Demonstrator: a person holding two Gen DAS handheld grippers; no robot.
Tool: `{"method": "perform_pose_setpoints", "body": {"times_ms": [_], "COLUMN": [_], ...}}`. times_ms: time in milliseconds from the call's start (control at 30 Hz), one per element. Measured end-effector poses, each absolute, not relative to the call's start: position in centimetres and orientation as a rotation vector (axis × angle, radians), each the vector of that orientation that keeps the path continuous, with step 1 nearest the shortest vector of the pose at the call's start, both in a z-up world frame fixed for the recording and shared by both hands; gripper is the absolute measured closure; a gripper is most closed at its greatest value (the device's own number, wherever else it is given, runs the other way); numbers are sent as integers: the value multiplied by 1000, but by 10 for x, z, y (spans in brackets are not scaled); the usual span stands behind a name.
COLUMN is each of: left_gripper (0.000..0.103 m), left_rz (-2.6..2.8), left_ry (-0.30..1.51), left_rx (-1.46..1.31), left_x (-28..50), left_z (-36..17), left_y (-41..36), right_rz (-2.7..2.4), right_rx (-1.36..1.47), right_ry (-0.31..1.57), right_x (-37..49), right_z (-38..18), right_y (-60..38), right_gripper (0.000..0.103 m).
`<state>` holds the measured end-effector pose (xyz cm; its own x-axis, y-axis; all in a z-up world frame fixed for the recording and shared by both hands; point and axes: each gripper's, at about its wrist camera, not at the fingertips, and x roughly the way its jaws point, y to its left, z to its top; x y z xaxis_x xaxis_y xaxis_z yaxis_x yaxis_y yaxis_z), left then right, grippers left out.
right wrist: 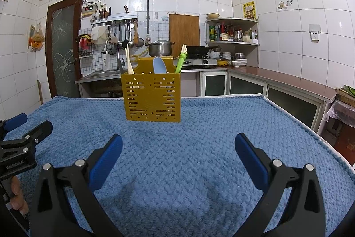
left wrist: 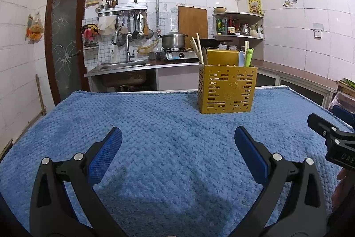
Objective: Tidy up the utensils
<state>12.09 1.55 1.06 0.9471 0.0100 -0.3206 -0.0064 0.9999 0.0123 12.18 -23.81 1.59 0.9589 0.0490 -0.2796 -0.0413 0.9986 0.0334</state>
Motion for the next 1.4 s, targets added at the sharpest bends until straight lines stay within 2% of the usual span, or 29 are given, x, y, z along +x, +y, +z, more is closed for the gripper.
{"method": "perform_pose_setpoints", "body": {"times_ms": [1400], "left_gripper": [5], "left_rz": [44], "left_ry": [334], "left_rx": [16], "left_x": [120], "left_z": [9], "left_y": [16], "right_rz": [41], "right_rx": [29], "right_ry": [268], "right_x": [119], "right_z": [17], "right_y": [-238], "right_gripper": [4]}}
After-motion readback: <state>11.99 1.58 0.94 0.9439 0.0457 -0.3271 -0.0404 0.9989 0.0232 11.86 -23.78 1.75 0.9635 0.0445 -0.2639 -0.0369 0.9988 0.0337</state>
